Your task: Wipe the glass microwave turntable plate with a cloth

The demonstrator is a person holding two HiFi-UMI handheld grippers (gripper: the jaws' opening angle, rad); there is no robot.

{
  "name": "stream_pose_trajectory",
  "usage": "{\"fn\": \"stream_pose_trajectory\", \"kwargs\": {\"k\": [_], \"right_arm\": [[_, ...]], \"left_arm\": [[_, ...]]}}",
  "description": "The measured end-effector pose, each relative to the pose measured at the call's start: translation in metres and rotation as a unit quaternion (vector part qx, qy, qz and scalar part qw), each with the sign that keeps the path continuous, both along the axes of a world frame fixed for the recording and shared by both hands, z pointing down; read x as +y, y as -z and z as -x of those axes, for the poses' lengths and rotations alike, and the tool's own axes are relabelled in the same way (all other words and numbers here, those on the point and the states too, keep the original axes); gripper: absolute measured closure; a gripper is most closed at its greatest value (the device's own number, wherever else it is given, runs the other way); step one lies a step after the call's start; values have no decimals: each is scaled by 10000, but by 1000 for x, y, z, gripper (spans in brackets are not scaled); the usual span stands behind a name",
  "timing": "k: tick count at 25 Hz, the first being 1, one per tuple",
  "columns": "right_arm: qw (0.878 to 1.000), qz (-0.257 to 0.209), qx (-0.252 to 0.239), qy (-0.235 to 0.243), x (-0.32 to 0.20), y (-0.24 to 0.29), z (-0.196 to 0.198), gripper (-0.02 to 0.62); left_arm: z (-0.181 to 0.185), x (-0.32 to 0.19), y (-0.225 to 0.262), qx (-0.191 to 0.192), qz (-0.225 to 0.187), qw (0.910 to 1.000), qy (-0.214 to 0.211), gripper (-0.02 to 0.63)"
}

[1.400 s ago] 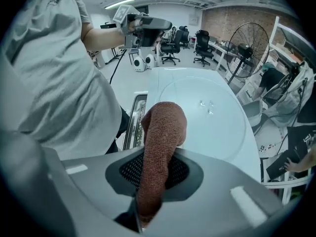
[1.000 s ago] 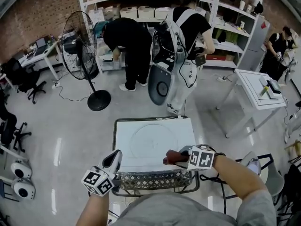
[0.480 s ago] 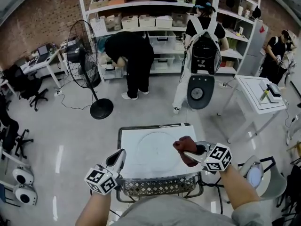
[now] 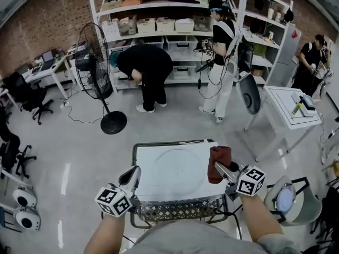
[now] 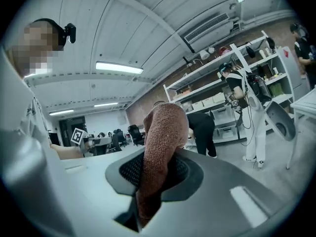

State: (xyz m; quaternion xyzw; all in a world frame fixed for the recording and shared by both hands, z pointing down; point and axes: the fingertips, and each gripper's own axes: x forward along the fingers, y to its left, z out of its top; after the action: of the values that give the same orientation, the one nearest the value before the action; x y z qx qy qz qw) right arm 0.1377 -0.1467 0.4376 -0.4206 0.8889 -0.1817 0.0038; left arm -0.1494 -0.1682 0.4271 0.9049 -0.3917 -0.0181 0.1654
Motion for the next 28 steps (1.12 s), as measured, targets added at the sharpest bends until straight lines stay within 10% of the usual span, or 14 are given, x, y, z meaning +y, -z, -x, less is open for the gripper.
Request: {"fn": "stream_pose_trajectory", "kwargs": {"k": [28], "right_arm": [[9994,102,198,-265,-2,-12,0,531]], "left_arm": [[11,2,4,38,-5,10000,84,606]]}}
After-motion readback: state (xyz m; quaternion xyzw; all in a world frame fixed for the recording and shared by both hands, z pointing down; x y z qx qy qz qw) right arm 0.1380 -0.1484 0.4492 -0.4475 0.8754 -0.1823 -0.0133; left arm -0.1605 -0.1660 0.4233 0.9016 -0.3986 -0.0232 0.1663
